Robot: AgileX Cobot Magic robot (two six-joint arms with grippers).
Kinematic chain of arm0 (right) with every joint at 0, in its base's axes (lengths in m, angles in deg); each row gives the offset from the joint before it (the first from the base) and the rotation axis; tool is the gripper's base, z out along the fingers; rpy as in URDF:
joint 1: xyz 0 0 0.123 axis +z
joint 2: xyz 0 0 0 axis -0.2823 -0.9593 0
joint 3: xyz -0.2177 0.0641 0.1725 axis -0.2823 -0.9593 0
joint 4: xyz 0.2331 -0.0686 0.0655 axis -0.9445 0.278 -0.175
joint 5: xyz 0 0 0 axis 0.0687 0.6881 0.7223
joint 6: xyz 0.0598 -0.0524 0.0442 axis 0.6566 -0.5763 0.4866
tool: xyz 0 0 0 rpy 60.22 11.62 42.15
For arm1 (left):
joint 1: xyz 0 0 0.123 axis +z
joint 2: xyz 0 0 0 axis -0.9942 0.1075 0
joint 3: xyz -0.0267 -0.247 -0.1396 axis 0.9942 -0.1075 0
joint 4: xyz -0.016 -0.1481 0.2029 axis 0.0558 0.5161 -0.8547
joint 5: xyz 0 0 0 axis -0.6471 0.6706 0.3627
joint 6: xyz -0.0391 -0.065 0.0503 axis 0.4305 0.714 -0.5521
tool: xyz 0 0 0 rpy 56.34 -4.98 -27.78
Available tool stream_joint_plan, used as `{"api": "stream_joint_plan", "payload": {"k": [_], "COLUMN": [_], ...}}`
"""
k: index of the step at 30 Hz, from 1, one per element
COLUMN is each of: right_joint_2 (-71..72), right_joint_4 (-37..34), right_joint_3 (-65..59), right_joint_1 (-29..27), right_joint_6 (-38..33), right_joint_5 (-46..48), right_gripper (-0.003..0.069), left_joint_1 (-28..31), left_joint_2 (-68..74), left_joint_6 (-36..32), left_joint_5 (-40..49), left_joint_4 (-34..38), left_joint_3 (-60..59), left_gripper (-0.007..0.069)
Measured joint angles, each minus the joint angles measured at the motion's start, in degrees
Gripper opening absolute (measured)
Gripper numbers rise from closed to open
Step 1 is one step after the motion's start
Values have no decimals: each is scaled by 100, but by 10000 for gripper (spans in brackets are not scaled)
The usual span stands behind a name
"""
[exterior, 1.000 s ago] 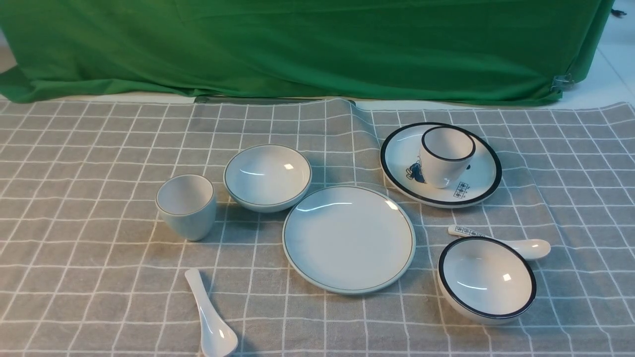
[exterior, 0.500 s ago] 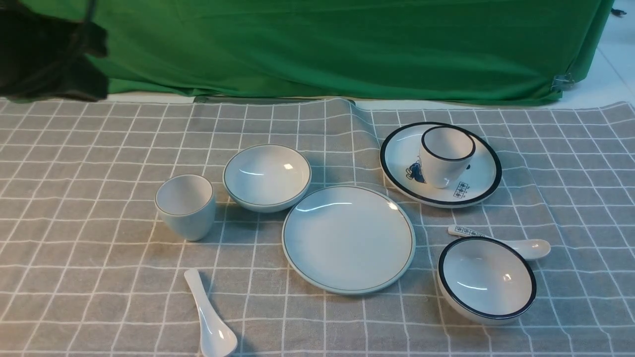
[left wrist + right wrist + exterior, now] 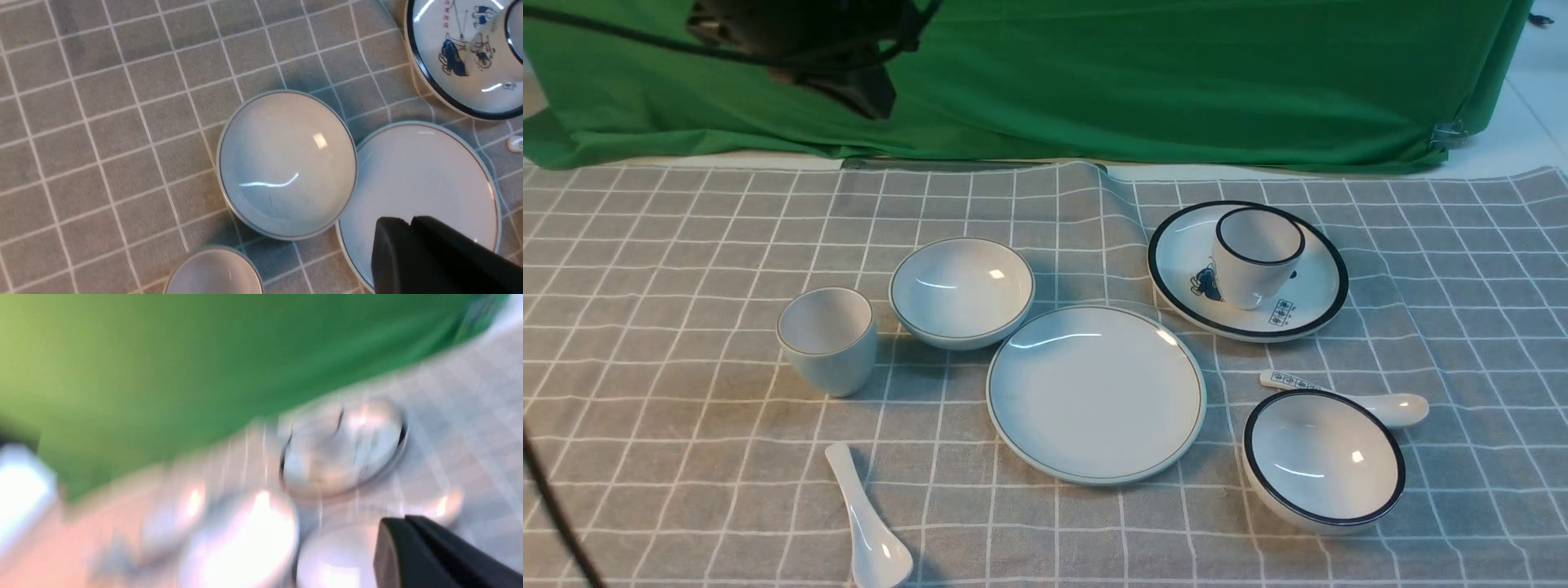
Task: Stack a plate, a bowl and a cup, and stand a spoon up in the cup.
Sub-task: Use the left arm to grab a blue rice bowl
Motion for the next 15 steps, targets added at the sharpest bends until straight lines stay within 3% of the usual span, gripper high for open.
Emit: {"api": "stream_joint_plan", "payload": {"k": [5, 12, 15], "right_joint_2": [-1689, -2701, -2806], "right_joint_4": [36, 60, 60], "right_joint_3": [1353, 1665, 1665], "right_joint_1": [520, 693, 711], "right_joint_6": [-1033, -1530, -1613], "right_joint_5": [2382, 2852, 2792], "right_gripper": [19, 19, 19], "left_joint_1": [0, 0, 0], "left_joint_2": [965, 1795, 2167], "left_joint_6": [67, 71, -76], "left_joint_5": [16, -200, -333], "left_joint_4": [-48, -135, -265], "left_joint_3": [639, 867, 873], "left_gripper": [17, 50, 157]}}
